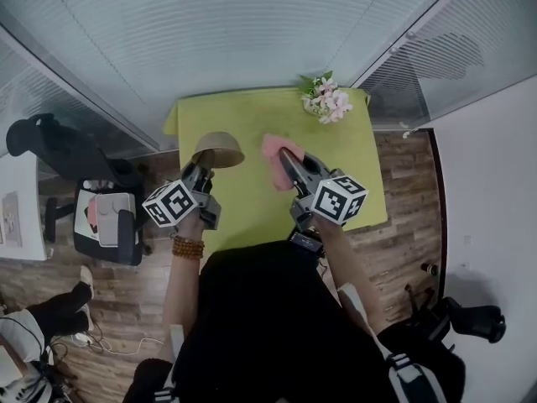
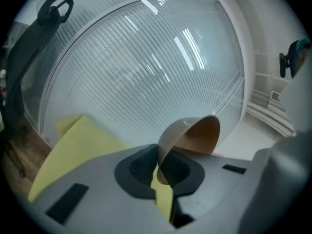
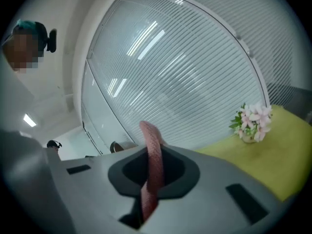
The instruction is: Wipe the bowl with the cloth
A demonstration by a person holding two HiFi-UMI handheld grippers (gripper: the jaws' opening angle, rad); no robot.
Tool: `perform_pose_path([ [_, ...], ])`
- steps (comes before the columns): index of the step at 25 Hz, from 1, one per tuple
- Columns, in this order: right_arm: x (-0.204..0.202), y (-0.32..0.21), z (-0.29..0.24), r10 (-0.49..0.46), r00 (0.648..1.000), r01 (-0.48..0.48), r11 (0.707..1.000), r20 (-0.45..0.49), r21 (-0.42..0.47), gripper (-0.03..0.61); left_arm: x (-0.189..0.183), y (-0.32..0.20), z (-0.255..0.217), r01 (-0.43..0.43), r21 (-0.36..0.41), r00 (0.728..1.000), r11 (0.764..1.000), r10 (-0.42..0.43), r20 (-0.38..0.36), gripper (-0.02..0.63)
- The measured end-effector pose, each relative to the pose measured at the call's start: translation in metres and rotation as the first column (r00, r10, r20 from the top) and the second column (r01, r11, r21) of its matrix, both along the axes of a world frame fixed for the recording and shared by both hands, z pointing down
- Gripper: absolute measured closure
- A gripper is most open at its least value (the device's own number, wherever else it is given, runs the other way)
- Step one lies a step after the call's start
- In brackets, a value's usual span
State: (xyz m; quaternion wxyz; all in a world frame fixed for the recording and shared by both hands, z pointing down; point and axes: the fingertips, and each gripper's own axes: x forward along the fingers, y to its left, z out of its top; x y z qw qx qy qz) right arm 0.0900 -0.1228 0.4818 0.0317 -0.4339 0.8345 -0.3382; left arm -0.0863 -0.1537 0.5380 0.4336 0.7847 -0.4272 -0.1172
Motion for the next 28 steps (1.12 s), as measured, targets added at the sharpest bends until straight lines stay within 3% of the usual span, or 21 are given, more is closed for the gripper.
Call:
perform_pose_path([
  [6,0.022,0.002,0.001,0.067,0.998,-0.066,0.998,-0.016,0.021,0.569,0.027,0.005,0.075,-0.072,-0.181,0.993,0.981,0.088,0.084,0.598],
  [10,0.026,0.006,0.009,0.077,0.997,-0.077,0.997,-0.025,0.003,0.569,0.048,0.006,0.119,-0.11,-0.279,0.99,0.954,0.13,0.055,0.598],
  [14,0.021,0.008,0.013,0.067,0.997,-0.067,0.998,-0.028,-0.009,0.569,0.061,0.012,0.168,-0.118,-0.407,0.991,0.906,0.131,0.004,0.598],
  [19,0.016,0.009,0.015,0.054,0.998,-0.055,0.998,-0.034,-0.014,0.569,0.072,0.025,0.217,-0.121,-0.56,0.989,0.819,0.054,-0.134,0.598],
  [21,0.015,0.009,0.016,0.053,0.998,-0.053,0.998,-0.039,-0.017,0.569,0.071,0.027,0.231,-0.105,-0.59,0.991,0.8,0.034,-0.131,0.597],
  [28,0.016,0.009,0.02,0.048,0.998,-0.05,0.998,-0.047,-0.029,0.569,0.076,0.026,0.249,-0.096,-0.62,0.994,0.778,0.04,-0.105,0.597],
])
